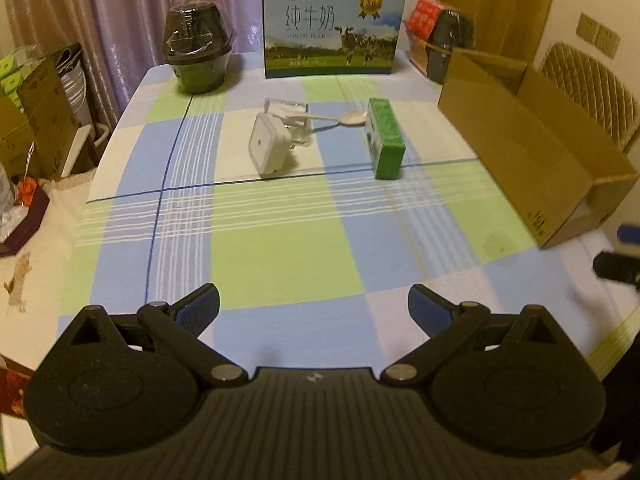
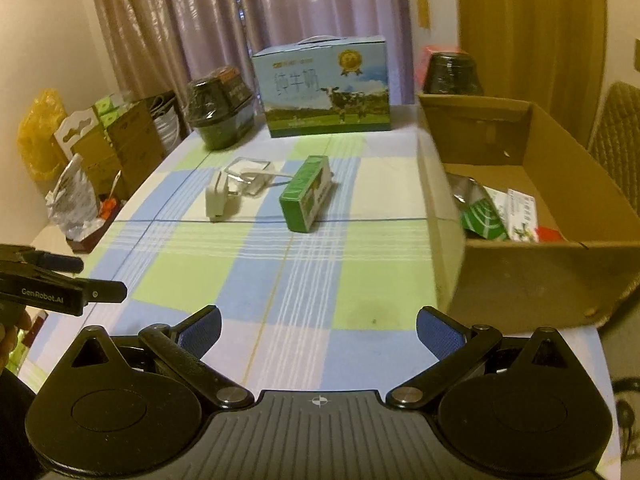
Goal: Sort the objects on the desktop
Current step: 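Withdraw both tools from the cardboard box back over the table, then grasp the white square night light with the left tool while the right tool grasps the green box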
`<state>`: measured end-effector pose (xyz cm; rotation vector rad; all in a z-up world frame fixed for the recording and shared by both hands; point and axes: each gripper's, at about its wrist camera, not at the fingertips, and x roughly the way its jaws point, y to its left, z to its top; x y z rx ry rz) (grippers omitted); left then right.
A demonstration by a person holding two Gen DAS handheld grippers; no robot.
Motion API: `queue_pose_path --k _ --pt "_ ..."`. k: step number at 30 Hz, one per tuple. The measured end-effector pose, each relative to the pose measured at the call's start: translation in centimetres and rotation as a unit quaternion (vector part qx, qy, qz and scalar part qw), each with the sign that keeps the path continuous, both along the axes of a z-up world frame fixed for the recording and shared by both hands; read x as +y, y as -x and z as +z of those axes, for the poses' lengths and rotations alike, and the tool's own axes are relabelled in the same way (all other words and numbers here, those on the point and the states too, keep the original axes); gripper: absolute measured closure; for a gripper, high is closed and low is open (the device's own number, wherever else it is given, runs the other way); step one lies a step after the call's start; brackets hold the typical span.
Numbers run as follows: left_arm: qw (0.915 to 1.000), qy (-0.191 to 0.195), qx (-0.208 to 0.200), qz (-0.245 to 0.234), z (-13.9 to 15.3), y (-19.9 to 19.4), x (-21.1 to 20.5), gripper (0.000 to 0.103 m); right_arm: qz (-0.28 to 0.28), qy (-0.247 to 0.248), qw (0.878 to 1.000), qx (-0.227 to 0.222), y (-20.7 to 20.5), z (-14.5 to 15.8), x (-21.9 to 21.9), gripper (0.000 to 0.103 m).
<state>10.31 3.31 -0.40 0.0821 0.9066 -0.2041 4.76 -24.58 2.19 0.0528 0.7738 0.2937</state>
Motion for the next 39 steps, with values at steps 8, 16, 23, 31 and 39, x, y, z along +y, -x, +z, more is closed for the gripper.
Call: queue_pose_path --k 8,16,23,31,39 --pt "0.9986 -0.005 -0.004 -0.053 -1.1 -2.7 1.8 0.004 0.021 0.011 1.0 0.004 -3.3 -1.4 2.2 0.002" --pt "0.9915 -0.042 -0.008 -0.123 -2.8 -7.3 2.7 0.004 0.093 0.055 0.994 0.011 -8.0 -2.7 4.1 0.002" --pt "0.9753 -0.094 -0.019 -0.199 -4.7 -11.9 3.8 0.004 0.161 0.119 0.98 0.001 -12.6 -3.5 5.7 0.002" --pt "0.9677 -0.104 -0.032 -0.227 -5.6 -16.7 4.6 0.004 0.142 0.117 0.982 0.041 -18.1 -4.8 6.6 0.002" --pt "0.9366 -0.139 -0.043 -0.319 -6.5 -20.5 3.5 0.006 0.155 0.12 0.978 0.071 -21.8 -5.8 8.5 0.011"
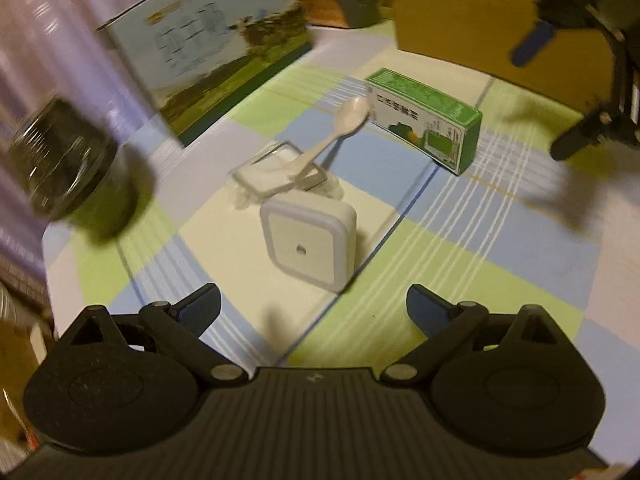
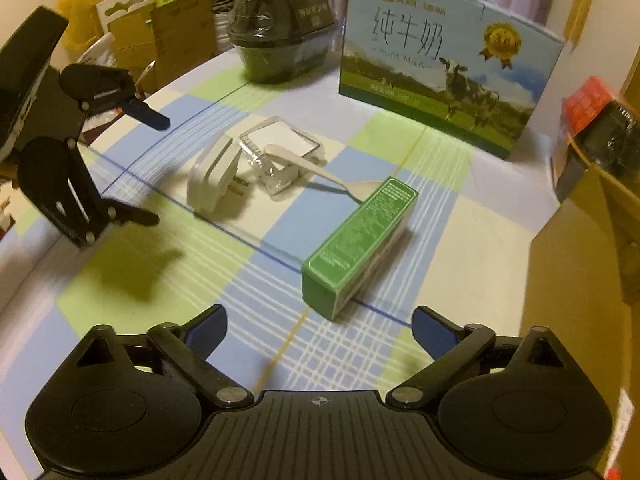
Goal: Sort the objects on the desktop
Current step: 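Grasp the white square night light with the left tool while the right tool grasps the green box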
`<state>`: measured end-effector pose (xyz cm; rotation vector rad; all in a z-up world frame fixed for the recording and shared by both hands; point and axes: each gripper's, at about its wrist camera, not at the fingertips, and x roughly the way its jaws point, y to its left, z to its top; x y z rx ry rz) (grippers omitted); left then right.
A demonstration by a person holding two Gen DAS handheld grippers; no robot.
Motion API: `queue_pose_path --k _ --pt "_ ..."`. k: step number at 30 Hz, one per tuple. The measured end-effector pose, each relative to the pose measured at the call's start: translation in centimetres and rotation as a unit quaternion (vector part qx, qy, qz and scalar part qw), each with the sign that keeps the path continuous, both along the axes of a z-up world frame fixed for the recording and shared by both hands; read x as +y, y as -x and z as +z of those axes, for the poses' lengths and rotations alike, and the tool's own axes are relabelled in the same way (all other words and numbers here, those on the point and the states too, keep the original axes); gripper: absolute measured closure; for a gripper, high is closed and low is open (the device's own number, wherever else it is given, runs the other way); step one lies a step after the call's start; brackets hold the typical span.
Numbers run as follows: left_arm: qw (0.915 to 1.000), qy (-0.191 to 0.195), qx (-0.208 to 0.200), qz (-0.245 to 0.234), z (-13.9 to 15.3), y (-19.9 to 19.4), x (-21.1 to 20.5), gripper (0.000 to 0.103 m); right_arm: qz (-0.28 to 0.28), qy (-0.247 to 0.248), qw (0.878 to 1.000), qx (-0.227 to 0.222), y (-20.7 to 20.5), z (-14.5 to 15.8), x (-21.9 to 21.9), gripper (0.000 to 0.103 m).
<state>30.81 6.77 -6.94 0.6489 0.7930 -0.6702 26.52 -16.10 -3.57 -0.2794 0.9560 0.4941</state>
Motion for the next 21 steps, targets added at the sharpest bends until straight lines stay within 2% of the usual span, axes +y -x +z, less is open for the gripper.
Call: queue_pose_path --k 6,11,15,16,17,21 --pt "0.9987 -0.001 0.003 -0.05 -1.0 -1.8 -1.1 0.009 -0.014 0.008 0.999 0.033 -2.5 -1.0 0.9 0.019" --pt "0.9972 -0.004 -0.001 -0.075 -1.4 -3.1 -1.4 0.011 0.002 0.03 0.998 0.05 -4.0 -1.7 1.8 0.021" --pt "0.9963 -0.001 0.001 -0.086 -1.3 -4.2 -1.5 0.015 -0.027 0.014 0.996 0.085 -5.9 -2.5 1.8 0.024" --pt "0.9962 0.0 0.006 -0.087 -1.4 -4.5 -1.5 0.02 -0.037 0.009 0.995 0.096 -6.3 -2.9 1.9 0.025" --pt "0.996 0.001 0.011 -0.088 -1.4 -4.7 -1.5 0.026 -0.042 0.009 0.994 0.101 -6.6 -3.0 2.1 0.028" --pt "0.9952 -0.003 0.019 -0.096 -1.8 -5.2 -1.6 0.029 -0.041 0.024 0.993 0.109 -7.0 -3.7 3.0 0.042"
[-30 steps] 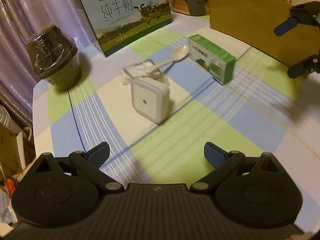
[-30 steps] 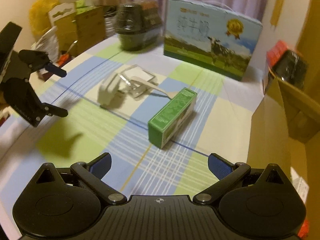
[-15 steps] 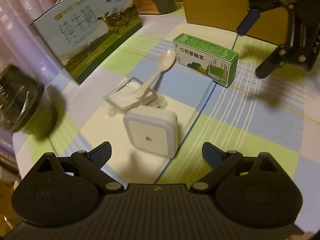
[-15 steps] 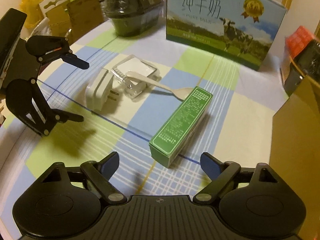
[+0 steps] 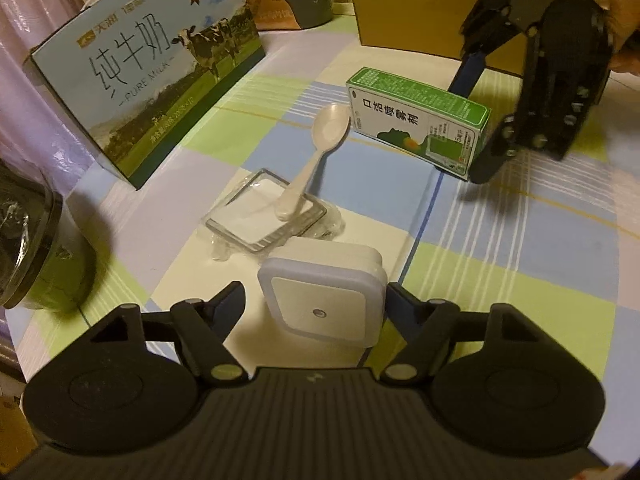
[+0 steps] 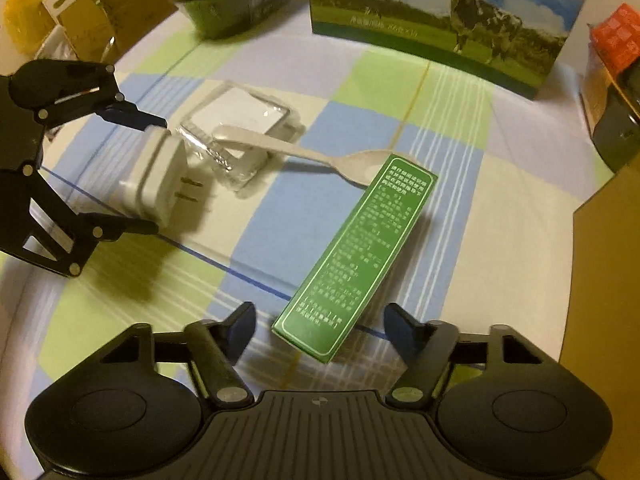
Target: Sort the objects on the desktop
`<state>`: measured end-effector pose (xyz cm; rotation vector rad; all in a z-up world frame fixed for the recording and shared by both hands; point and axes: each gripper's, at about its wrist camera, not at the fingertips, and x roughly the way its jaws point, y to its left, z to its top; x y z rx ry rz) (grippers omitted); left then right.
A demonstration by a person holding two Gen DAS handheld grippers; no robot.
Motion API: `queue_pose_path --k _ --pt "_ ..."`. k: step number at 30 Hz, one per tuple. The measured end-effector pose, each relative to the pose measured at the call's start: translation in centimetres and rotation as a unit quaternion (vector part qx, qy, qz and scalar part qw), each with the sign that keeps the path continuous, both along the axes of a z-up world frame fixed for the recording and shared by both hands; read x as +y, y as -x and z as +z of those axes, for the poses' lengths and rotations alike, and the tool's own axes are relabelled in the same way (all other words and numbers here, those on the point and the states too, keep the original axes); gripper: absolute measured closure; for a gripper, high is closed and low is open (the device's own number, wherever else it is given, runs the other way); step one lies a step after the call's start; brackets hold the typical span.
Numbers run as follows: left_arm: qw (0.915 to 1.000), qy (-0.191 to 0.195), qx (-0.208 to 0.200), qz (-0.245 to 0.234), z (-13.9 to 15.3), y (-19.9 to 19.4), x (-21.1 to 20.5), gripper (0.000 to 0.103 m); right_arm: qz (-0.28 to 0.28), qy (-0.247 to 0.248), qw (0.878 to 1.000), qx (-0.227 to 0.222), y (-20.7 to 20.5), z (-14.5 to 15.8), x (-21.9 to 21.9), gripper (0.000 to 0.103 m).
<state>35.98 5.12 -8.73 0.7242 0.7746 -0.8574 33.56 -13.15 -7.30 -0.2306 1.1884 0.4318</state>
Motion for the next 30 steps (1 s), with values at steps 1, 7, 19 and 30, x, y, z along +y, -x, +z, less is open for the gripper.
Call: queue_pose_path --k 1,7,19,30 --pt "1.0 -0.004 0.001 -0.003 -0.2 -0.1 -0.1 0.03 0.0 0.003 1.0 0.003 -0.1 -0.2 0.1 0.045" --pt "0.9996 -0.014 0.011 -0.021 -0.9 0.1 -0.5 0.04 0.006 0.018 1.0 0.014 0.1 -0.7 0.3 0.064" --pt "0.9989 -0.021 0.04 -0.01 -0.3 5.6 -2.7 0.041 0.017 0.011 1.0 0.013 8.3 -0.5 -3.4 0.076" --pt "0.9964 -0.023 0.062 0.053 0.7 17.4 -7.3 0.041 -0.018 -0.023 0.999 -0.02 21.8 1.1 -8.1 0.076"
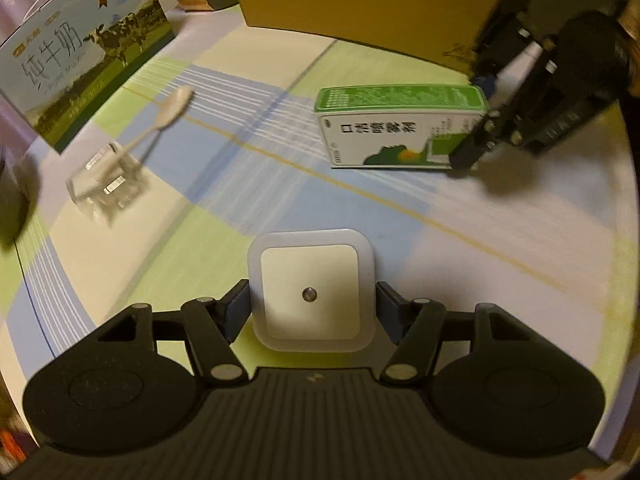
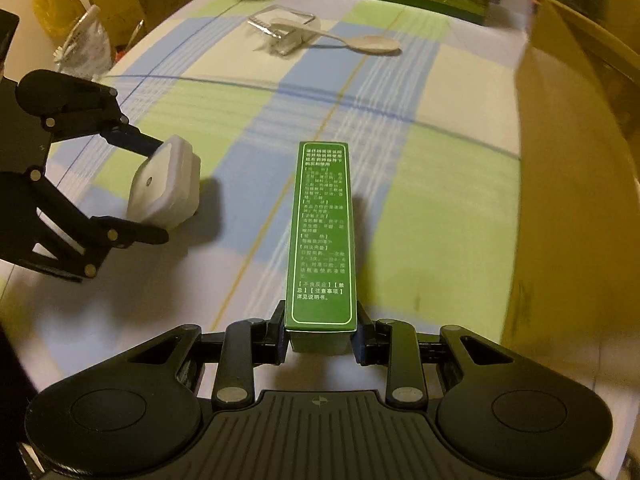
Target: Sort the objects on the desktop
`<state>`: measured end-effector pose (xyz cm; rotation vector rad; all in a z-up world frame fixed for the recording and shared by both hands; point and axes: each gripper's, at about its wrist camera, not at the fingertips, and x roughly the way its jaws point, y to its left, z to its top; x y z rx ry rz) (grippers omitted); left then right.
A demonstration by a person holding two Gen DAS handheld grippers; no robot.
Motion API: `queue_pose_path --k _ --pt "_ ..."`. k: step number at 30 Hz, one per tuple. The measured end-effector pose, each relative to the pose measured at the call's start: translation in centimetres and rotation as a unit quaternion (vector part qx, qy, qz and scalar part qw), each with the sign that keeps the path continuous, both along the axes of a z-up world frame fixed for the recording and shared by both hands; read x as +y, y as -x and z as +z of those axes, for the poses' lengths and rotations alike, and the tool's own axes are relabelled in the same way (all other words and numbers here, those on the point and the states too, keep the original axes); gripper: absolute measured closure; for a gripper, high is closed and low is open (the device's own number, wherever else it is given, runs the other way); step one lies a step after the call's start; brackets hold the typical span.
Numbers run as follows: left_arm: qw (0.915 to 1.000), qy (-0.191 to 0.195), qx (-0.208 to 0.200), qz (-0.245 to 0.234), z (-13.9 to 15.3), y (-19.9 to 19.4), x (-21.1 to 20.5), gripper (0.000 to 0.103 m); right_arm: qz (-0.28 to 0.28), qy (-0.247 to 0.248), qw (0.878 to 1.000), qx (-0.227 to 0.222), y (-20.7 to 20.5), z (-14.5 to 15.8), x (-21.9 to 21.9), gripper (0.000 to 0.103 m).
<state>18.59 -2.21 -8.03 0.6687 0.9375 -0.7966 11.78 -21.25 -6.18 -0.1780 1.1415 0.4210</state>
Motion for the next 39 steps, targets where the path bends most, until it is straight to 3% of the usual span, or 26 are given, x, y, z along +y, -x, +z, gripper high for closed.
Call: queue_pose_path --k 10,15,24,32,39 --pt "0.9921 0.028 -0.025 0.119 -0.7 8.2 -2.4 0.041 -0.041 -0.011 0.998 -0.039 6.6 0.0 -2.4 0.075" --pt "0.9885 0.045 -0.051 0.135 -0.9 10.6 -2.4 0.041 -0.04 -0.012 0.997 -0.063 8.1 0.2 -2.7 0.075" --pt "0.9808 0.087 -0.053 0.166 -0.4 10.9 -1.3 0.033 -0.054 -0.027 0.994 -0.09 8.5 0.9 -3.7 0.055" --pt "0.9731 0.128 -0.045 0.186 -1.1 10.6 -0.7 0.039 -0.062 -0.042 0.994 -0.086 8.0 0.6 -3.3 0.053" --pt "0.967 0.141 -0.054 0.205 -1.6 11.0 -0.6 0.041 -0.051 -0.018 0.995 -0.084 6.7 0.1 -2.0 0.053"
